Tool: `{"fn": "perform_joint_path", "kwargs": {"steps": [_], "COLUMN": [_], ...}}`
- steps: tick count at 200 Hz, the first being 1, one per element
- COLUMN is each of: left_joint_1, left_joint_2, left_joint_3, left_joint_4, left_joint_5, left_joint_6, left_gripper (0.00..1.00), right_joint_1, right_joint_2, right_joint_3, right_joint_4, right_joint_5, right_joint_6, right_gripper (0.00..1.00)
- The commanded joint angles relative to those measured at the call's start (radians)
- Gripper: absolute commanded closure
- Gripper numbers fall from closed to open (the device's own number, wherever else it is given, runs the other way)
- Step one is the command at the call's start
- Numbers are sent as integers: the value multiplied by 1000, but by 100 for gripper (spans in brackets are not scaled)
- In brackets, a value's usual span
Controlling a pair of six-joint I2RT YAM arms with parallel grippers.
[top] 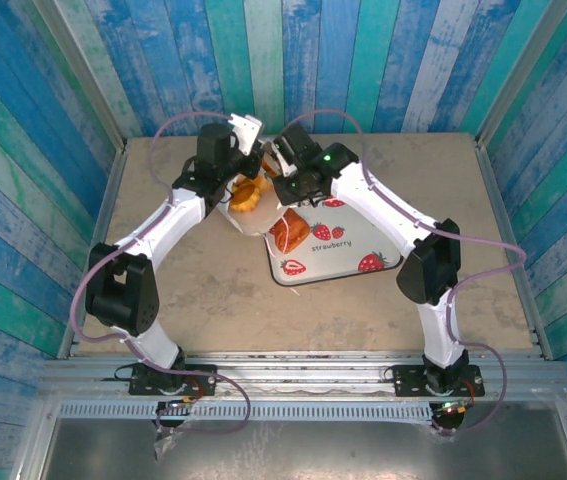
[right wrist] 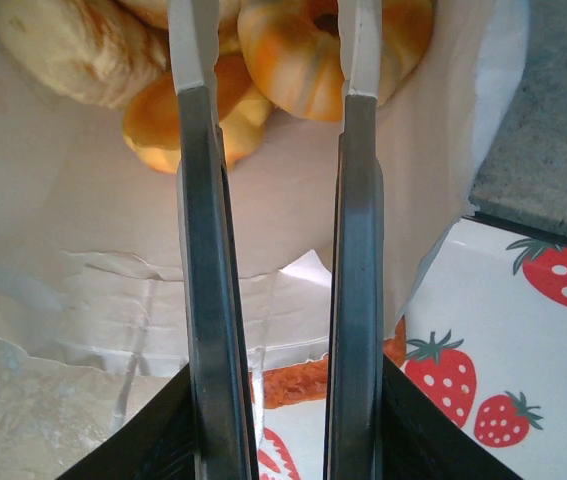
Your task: Take the fake bread out of the paper bag
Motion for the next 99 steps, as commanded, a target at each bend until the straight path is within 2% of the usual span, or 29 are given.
{"fn": "perform_joint_path", "kwargs": {"steps": [1,99], "left_joint_1": [0,0], "left_joint_2": [-40,-36], "left_joint_3": [44,42], "left_joint_4": [15,10], "left_joint_5": [22,27], "left_joint_6": [16,15], "left_gripper": [100,100], "right_joint_1": [-2,-9], "right_joint_2": [42,99], "right_joint_3": [67,126], "right_joint_4": [-87,-174], "right_joint_5": [-2,65], "right_joint_6": [-54,-52], "right_gripper": [60,60]}}
